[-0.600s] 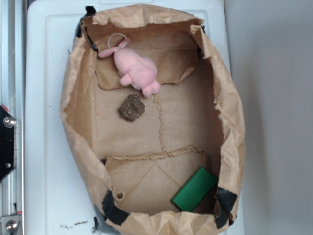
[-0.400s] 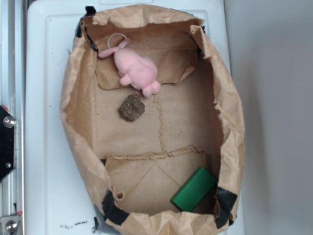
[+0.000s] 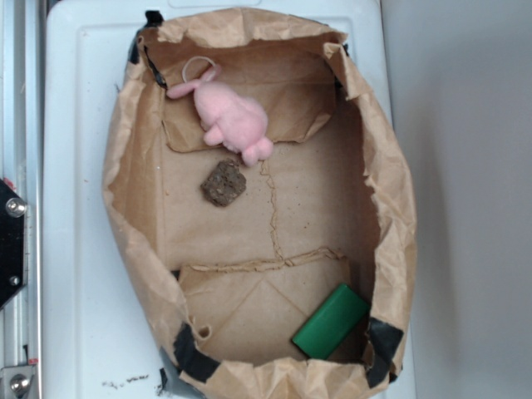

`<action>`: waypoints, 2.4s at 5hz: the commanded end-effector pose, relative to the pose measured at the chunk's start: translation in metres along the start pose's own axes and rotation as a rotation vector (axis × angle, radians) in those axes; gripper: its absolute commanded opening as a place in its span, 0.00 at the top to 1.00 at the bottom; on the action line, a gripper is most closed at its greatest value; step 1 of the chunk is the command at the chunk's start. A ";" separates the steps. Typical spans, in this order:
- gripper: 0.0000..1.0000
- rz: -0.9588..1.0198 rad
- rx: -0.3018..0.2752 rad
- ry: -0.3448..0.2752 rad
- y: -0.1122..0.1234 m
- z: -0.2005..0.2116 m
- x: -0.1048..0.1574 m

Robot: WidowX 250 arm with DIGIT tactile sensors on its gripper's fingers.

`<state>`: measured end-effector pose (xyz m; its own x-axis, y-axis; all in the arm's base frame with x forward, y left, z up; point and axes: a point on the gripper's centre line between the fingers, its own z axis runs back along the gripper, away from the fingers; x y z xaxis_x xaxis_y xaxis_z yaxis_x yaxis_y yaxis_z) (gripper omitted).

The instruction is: Grab the pink bunny.

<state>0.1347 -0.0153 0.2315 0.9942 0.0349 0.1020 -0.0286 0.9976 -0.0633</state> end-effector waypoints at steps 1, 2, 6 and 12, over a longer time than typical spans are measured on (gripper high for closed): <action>0.00 0.023 0.027 -0.078 0.029 -0.017 0.070; 0.00 -0.021 0.001 -0.092 0.039 -0.029 0.089; 0.00 -0.060 0.070 -0.087 0.072 -0.092 0.143; 0.00 -0.363 0.103 -0.124 0.083 -0.125 0.146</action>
<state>0.2860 0.0593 0.0988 0.9272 -0.3329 0.1718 0.3269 0.9430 0.0632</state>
